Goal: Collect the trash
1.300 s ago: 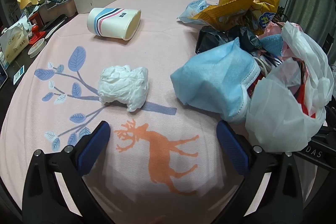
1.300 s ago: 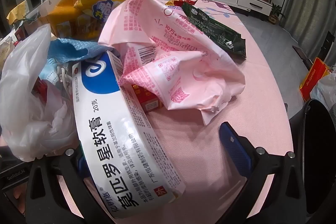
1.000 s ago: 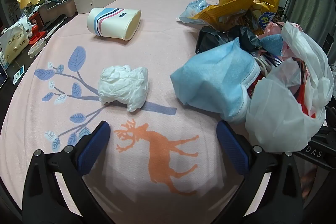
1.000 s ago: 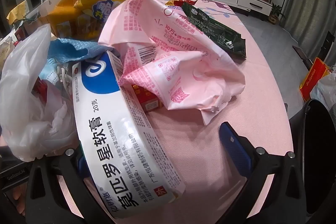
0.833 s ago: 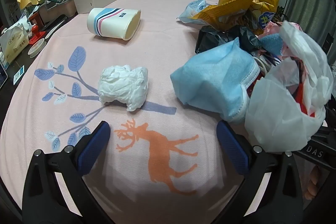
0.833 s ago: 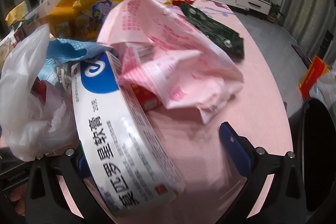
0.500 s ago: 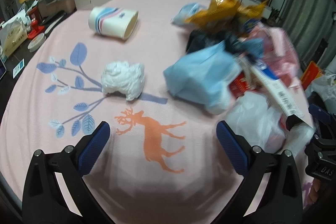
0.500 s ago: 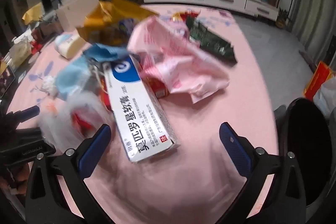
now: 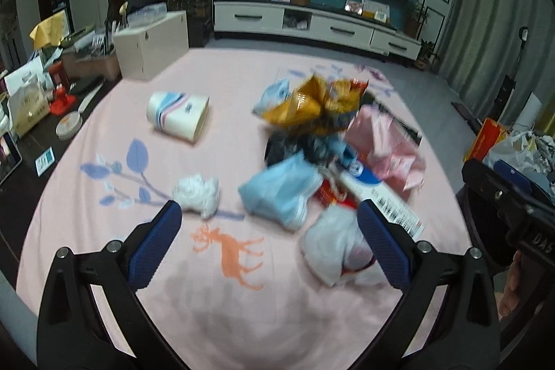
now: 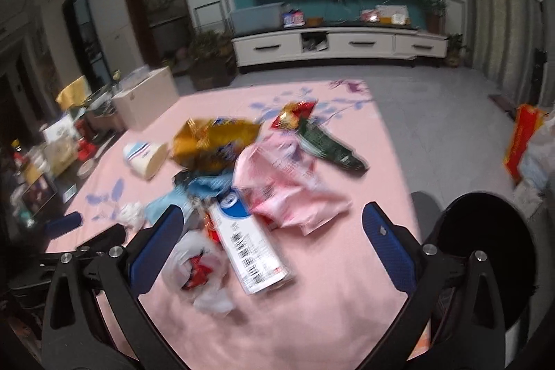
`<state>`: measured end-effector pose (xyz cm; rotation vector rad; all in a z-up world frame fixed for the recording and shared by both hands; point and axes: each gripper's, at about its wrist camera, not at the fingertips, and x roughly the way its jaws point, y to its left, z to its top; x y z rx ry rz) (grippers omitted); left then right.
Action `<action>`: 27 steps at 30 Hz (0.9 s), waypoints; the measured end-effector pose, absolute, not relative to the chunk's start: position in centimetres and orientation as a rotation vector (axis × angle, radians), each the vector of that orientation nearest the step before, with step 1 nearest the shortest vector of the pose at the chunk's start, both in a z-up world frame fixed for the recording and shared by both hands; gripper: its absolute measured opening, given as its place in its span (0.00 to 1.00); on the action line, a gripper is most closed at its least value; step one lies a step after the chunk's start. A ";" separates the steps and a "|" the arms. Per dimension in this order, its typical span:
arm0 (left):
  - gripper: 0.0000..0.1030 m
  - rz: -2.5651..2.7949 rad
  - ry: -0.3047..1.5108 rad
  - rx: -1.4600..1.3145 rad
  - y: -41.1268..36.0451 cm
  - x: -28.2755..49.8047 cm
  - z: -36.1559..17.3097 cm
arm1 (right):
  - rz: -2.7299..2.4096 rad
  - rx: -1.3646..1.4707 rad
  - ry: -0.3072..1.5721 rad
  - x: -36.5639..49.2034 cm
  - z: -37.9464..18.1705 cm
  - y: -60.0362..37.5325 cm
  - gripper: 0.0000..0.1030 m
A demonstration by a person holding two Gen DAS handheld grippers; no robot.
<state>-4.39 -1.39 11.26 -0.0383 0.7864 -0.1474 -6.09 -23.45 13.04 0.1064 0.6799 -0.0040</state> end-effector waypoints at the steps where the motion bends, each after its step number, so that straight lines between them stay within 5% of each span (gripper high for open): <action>1: 0.98 -0.151 0.777 -0.041 -1.4 -4.2 11.6 | -0.039 0.075 0.665 -6.0 13.7 -23.3 0.98; 11: 0.98 -0.187 0.700 -0.016 -3.3 -1.1 13.6 | 0.052 0.099 0.625 -3.4 17.9 -23.6 0.98; 27: 0.98 -0.250 0.820 -0.150 -2.2 -0.3 10.2 | 0.074 0.174 0.704 -2.6 14.1 -24.1 0.98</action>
